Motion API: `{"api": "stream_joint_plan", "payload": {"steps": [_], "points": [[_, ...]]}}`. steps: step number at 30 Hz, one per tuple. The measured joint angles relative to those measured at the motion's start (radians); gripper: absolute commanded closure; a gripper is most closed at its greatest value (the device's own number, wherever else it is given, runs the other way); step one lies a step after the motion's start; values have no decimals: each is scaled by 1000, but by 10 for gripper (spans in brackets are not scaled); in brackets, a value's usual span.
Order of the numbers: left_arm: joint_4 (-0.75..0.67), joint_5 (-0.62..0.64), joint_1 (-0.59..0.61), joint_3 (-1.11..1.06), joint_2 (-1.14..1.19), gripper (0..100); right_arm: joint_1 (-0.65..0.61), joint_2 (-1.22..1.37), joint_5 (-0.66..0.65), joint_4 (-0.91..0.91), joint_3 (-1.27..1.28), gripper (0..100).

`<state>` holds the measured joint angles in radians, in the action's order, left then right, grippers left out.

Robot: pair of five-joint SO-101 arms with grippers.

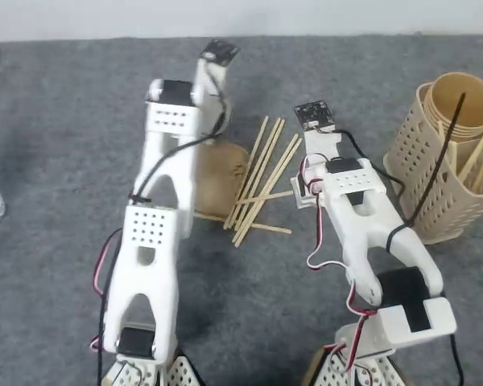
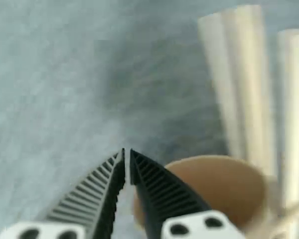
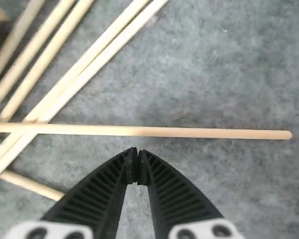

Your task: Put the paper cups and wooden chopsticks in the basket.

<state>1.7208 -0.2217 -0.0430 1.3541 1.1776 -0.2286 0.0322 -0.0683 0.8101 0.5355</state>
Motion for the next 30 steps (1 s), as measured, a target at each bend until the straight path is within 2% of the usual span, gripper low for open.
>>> {"api": "stream_joint_plan", "payload": {"steps": [5,12,19,24,30], "points": [[3,-130,91,-224,-110,988,3,0,0,0,0,991],[3,-307,97,-663,-457,988,3,0,0,0,0,991],[3,-373,80,-1119,-896,988,3,0,0,-8,0,991],[3,-376,78,-1450,-1238,988,3,0,0,-12,0,991],[6,-379,18,-1803,-1703,987,3,0,0,-12,0,989]]}}
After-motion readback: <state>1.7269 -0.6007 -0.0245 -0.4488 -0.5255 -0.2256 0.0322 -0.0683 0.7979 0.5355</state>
